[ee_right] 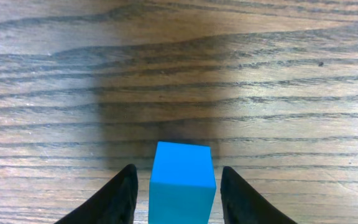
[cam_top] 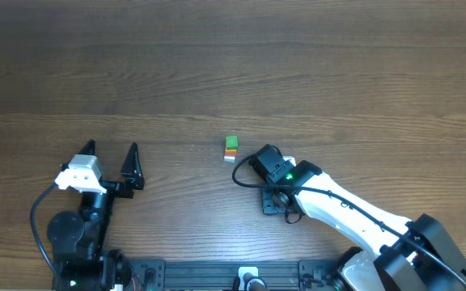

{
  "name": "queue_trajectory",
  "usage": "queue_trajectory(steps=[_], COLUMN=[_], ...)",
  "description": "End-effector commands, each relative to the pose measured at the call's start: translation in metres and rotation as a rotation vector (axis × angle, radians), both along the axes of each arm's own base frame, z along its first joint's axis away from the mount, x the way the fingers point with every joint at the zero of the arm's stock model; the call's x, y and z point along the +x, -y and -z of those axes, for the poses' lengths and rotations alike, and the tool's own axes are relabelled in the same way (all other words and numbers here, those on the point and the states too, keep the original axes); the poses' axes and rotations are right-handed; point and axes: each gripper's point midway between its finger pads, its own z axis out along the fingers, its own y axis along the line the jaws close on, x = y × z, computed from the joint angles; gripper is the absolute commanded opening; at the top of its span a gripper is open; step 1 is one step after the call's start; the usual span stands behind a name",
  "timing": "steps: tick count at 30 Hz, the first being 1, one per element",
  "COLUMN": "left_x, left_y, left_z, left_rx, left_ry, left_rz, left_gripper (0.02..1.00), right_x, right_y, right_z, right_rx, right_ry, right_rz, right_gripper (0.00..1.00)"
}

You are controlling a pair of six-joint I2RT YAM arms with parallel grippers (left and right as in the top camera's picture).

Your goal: Stack Cubes

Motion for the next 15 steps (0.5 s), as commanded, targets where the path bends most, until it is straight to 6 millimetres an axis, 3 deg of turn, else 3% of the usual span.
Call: queue_trajectory(steps=[1,15], left_x=[-0.0004,-0.0004], left_y=[0.0023,0.0023], left_z=[0.0003,0.0003], left_rx=[0.017,0.017], left_ry=[0.007,0.007], left_rz=[0.012,0.012], left_gripper=[0.915,0.915], right_x=[0.0002,0.0015], right_y=[0.0054,0.0044], right_z=[0.0034,0.0029], right_rx=[-0.021,-0.014], right_ry=[0.001,0.005], right_rz=[0.015,0.056], right_gripper=[0.369,0.187])
